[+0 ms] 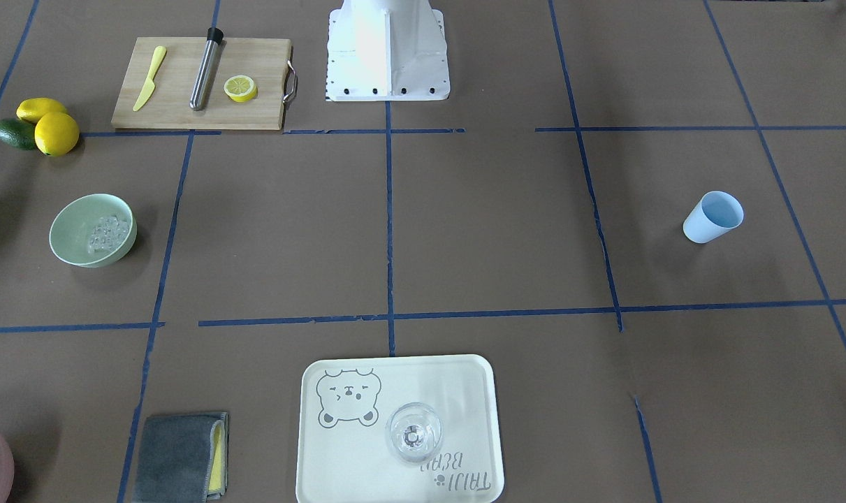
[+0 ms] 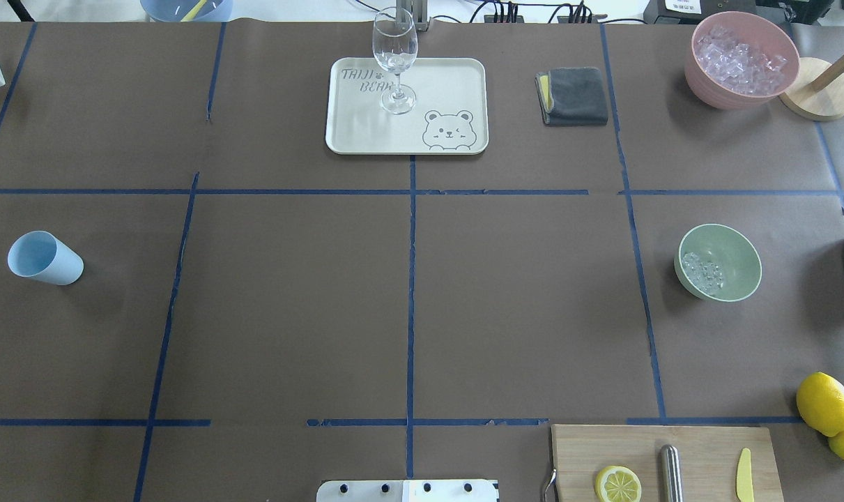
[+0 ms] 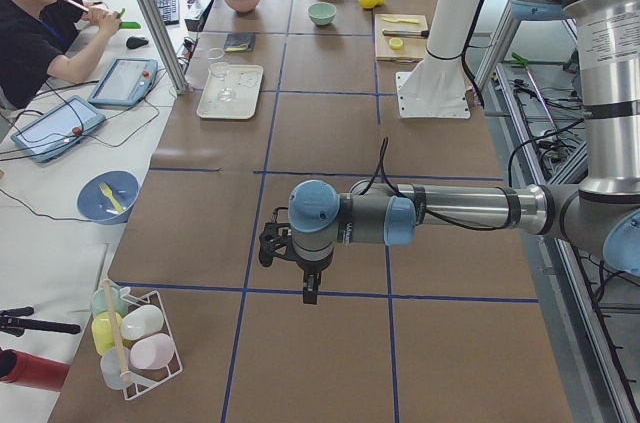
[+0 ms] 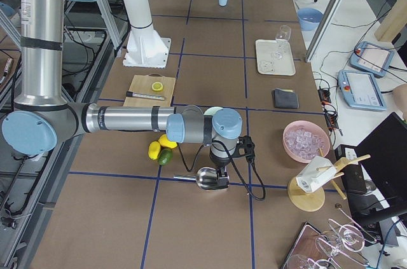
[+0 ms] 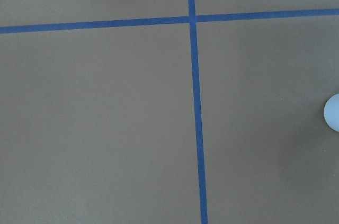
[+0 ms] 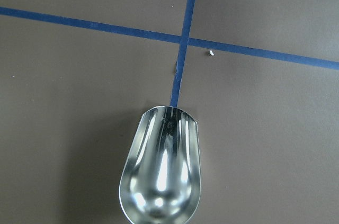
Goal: Pour ice into bowl
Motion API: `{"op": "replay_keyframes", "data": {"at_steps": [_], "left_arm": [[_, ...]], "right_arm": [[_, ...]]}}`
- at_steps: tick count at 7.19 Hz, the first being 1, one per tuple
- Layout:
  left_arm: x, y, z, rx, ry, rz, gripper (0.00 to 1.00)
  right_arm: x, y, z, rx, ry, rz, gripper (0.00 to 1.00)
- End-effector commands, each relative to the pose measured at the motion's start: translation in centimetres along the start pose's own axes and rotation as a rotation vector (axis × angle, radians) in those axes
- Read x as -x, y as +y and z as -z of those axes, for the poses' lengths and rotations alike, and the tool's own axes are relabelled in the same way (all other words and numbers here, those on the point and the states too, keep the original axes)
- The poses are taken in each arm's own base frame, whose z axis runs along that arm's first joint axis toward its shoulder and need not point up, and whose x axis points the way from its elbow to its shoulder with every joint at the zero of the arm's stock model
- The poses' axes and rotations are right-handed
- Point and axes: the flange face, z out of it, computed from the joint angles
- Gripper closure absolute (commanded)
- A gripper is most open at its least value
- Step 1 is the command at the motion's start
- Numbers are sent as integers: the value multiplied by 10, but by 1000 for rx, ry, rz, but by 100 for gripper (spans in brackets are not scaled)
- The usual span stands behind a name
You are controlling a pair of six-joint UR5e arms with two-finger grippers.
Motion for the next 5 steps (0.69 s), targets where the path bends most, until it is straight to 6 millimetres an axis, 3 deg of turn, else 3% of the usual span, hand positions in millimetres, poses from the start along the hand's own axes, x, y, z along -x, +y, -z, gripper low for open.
{"op": "replay_keyframes", "data": {"at_steps": [1,5], "left_arm": [[0,0,0,0,0,0,0],[-1,0,1,-1,0,-1,0]], "right_arm": [[1,0,-1,2,-1,1,0],[1,1,-3,-14,1,20,0]]}}
